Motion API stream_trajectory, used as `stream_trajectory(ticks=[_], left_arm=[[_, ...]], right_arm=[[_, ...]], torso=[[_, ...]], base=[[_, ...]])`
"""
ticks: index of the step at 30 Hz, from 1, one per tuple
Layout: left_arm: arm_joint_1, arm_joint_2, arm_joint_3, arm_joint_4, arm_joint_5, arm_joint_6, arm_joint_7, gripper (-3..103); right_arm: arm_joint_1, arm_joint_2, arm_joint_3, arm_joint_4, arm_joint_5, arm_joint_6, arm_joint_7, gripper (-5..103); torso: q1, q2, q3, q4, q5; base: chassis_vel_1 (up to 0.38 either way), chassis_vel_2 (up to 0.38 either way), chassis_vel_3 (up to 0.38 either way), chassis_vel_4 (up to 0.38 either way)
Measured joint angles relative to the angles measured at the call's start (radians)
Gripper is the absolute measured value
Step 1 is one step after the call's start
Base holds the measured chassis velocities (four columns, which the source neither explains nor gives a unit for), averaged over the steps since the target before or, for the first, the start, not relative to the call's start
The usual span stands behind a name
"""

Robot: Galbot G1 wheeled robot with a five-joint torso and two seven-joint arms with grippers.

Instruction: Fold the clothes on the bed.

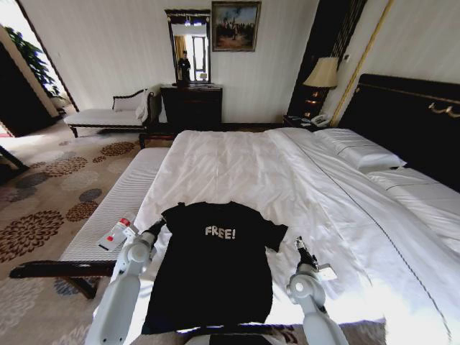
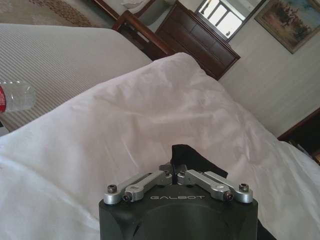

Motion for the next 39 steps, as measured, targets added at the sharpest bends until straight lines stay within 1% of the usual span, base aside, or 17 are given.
stream_trajectory(ticks=[9, 18, 20, 21, 22, 23, 25, 26, 29, 30, 31, 32, 35, 36, 37, 38, 39], left_arm=[[-0.033, 0.025, -0.062, 0.083, -0.009, -0.010, 0.016, 0], [-0.047, 0.019, -0.063, 0.136, -0.003, -0.016, 0.010, -2], [-0.044, 0.011, -0.063, 0.134, 0.002, -0.016, -0.001, 8], [-0.044, 0.011, -0.063, 0.134, 0.002, -0.016, -0.001, 8], [-0.041, 0.008, -0.064, 0.132, 0.004, -0.016, -0.011, 14], [-0.040, 0.007, -0.066, 0.130, 0.005, -0.016, -0.020, 14], [-0.030, 0.006, -0.082, 0.120, 0.003, -0.016, -0.043, 24], [-0.030, 0.006, -0.082, 0.120, 0.003, -0.016, -0.043, 24], [0.004, 0.006, -0.130, 0.068, -0.022, -0.010, -0.065, 41], [0.023, 0.006, -0.149, 0.040, -0.035, -0.005, -0.070, 41], [0.043, 0.006, -0.170, 0.006, -0.044, -0.002, -0.074, 46], [0.043, 0.006, -0.170, 0.006, -0.044, -0.002, -0.074, 46], [0.133, 0.006, -0.229, -0.137, -0.075, 0.004, -0.076, 62], [0.170, 0.005, -0.251, -0.192, -0.090, 0.006, -0.077, 62], [0.212, 0.005, -0.274, -0.249, -0.107, 0.006, -0.076, 68], [0.212, 0.005, -0.274, -0.249, -0.107, 0.006, -0.076, 68], [0.271, 0.005, -0.306, -0.328, -0.138, 0.007, -0.072, 74]], right_arm=[[-0.003, -0.002, 0.001, 0.004, -0.005, 0.000, 0.001, 100], [-0.005, 0.000, -0.003, 0.014, -0.018, -0.001, 0.002, 100], [-0.007, 0.001, -0.005, 0.020, -0.020, -0.001, 0.002, 100], [-0.007, 0.001, -0.005, 0.020, -0.020, -0.001, 0.002, 100], [-0.010, 0.001, -0.005, 0.023, -0.021, -0.001, 0.002, 100], [-0.012, 0.001, -0.005, 0.025, -0.021, -0.001, 0.002, 100], [-0.017, -0.001, -0.003, 0.029, -0.022, -0.001, 0.002, 100], [-0.017, -0.001, -0.003, 0.029, -0.022, -0.001, 0.002, 100], [-0.019, -0.005, -0.001, 0.032, -0.021, -0.001, 0.002, 100], [-0.019, -0.006, -0.001, 0.032, -0.020, -0.001, 0.001, 100], [-0.018, -0.007, -0.001, 0.032, -0.018, -0.001, -0.001, 100], [-0.018, -0.007, -0.001, 0.032, -0.018, -0.001, -0.001, 100], [-0.014, -0.014, 0.000, 0.033, 0.015, -0.001, -0.019, 100], [-0.011, -0.018, 0.001, 0.035, 0.037, -0.002, -0.029, 100], [-0.008, -0.023, 0.001, 0.037, 0.062, -0.005, -0.041, 100], [-0.008, -0.023, 0.001, 0.037, 0.062, -0.005, -0.041, 100], [-0.005, -0.033, 0.002, 0.041, 0.111, -0.016, -0.067, 100]], torso=[[0.000, 0.000, 0.000, -0.0001, 0.0000], [0.000, 0.000, 0.000, 0.0000, 0.0001], [0.000, 0.000, 0.000, 0.0000, 0.0002], [0.000, 0.000, 0.000, 0.0000, 0.0002], [0.000, 0.000, 0.000, 0.0001, 0.0001], [0.000, 0.000, 0.000, 0.0000, 0.0001], [0.000, 0.000, 0.000, -0.0001, 0.0001], [0.000, 0.000, 0.000, -0.0001, 0.0001], [0.000, 0.000, 0.000, 0.0001, 0.0001], [0.000, 0.000, 0.000, 0.0001, 0.0001], [0.000, 0.000, 0.000, 0.0002, -0.0001], [0.000, 0.000, 0.000, 0.0002, -0.0001], [0.000, 0.000, 0.000, -0.0001, 0.0003], [0.000, 0.000, 0.000, 0.0001, 0.0000], [0.000, 0.000, 0.000, 0.0000, 0.0002], [0.000, 0.000, 0.000, 0.0000, 0.0002], [0.000, 0.000, 0.000, 0.0005, 0.0002]], base=[[0.000, 0.000, 0.000, 0.000], [0.000, 0.000, 0.000, 0.000], [0.000, 0.000, 0.000, 0.000], [0.000, 0.000, 0.000, 0.000], [0.000, 0.000, 0.000, 0.000], [0.000, 0.000, 0.000, 0.000], [0.000, 0.000, 0.000, 0.000], [0.000, 0.000, 0.000, 0.000], [0.000, 0.000, 0.000, 0.000], [0.000, 0.000, 0.000, 0.000], [0.000, 0.000, 0.000, 0.000], [0.000, 0.000, 0.000, 0.000], [0.000, 0.000, 0.000, 0.000], [0.000, 0.000, 0.000, 0.000], [0.000, 0.000, 0.000, 0.000], [0.000, 0.000, 0.000, 0.000], [0.000, 0.000, 0.000, 0.000]])
